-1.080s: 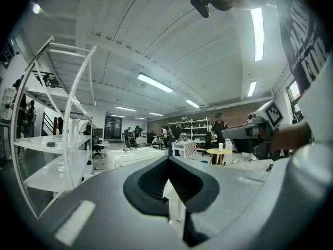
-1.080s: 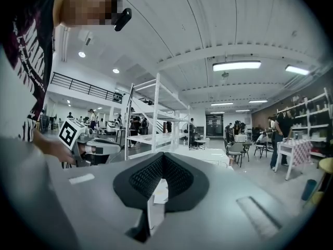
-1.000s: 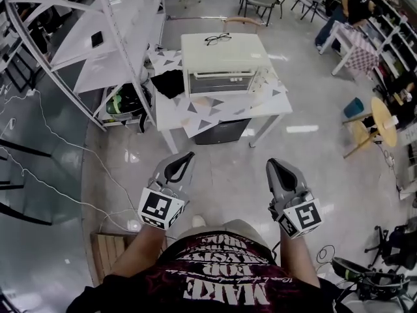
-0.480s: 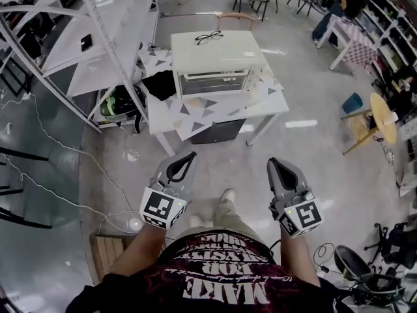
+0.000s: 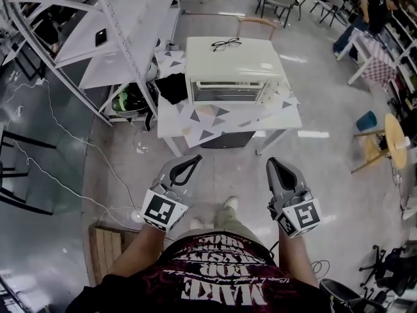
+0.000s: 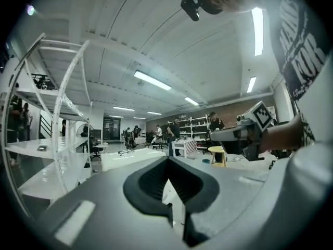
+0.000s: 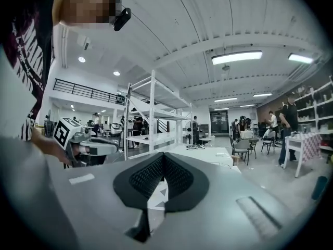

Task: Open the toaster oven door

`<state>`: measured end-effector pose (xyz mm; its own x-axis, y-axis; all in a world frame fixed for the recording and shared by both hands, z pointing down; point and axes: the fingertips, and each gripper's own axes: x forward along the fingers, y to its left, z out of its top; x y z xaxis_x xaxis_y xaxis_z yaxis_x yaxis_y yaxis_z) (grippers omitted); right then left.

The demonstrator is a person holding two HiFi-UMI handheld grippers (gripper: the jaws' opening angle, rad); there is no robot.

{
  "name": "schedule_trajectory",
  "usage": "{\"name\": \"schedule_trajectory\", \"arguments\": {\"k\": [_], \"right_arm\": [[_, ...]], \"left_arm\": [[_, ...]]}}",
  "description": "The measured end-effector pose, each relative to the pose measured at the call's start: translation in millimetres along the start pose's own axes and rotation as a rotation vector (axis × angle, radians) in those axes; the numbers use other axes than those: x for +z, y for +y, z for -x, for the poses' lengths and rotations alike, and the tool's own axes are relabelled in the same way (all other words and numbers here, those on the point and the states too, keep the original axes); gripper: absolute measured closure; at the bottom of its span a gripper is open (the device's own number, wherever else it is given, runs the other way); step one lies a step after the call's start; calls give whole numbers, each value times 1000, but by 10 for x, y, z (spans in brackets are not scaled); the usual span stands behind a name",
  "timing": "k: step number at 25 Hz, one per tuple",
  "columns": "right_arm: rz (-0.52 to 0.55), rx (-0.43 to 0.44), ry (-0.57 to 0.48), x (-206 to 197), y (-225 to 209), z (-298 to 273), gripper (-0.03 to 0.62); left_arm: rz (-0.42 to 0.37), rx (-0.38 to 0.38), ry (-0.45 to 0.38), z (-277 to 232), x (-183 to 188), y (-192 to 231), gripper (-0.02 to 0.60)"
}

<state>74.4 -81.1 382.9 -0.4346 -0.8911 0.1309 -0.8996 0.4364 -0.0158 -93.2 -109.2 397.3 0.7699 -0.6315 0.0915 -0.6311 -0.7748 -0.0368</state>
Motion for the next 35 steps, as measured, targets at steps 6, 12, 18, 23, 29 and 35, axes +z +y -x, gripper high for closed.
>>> {"name": "schedule_trajectory", "arguments": {"k": [6, 12, 18, 23, 29, 35], "right_arm": [[-4, 24, 7, -20, -142, -145, 568], [-14, 25, 26, -68, -295, -202, 568], [-26, 17, 38, -101, -478, -203, 568], [-36, 22, 38, -136, -610, -261, 568], [-32, 47, 33, -128, -752, -375, 568], [-38, 77, 31, -139, -929, -453, 568]], "left_arm": [[27, 28, 23, -171, -63, 116, 581], [79, 65, 33, -342, -140, 283, 581], [102, 66, 50, -543, -205, 308, 580], [105, 65, 53, -712, -211, 274, 580], [83, 109, 56, -865, -171, 311, 580], [53, 144, 70, -994, -145, 311, 580]]}}
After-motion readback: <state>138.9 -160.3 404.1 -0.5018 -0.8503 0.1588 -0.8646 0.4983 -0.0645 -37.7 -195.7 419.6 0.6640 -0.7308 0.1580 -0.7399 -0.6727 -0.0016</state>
